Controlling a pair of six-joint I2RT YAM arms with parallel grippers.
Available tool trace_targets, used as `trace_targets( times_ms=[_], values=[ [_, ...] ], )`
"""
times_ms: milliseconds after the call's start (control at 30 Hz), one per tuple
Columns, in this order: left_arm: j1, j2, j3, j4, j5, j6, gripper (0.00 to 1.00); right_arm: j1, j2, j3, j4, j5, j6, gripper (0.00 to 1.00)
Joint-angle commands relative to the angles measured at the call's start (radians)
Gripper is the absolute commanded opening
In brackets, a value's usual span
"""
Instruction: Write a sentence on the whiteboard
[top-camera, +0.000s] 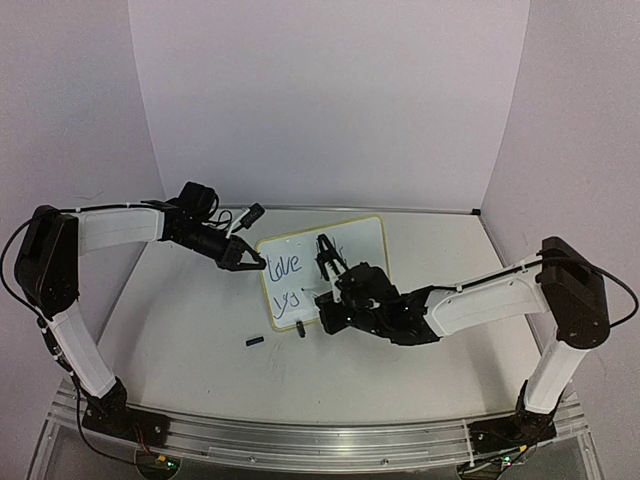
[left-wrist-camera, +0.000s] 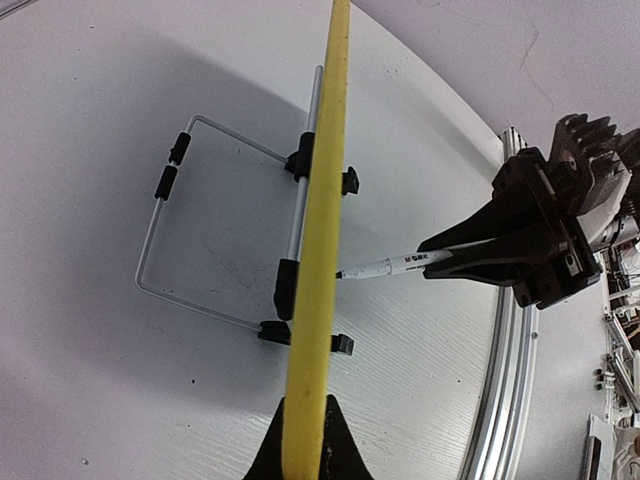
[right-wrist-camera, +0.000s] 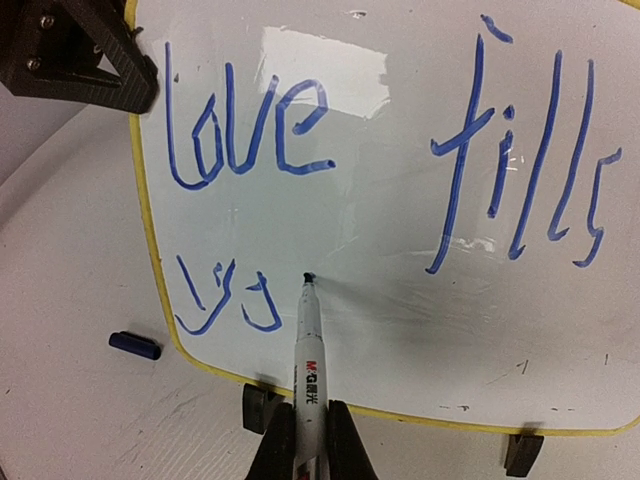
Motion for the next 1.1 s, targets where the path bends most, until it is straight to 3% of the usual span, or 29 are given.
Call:
trace_targets(
  times_ms=[0, 1067],
  values=[
    [-0.006, -0.012, 0.032, -0.039, -0.084, 0.051, 0.0, -0.006, -0.002, -0.042, 0.022, -0.018, 0.05, 0.0],
    [-0.006, -0.011, 0.032, -0.04, -0.086, 0.051, 0.0, -0.008, -0.051, 0.02, -0.025, 0.092, -0.04, 0.0]
  ],
)
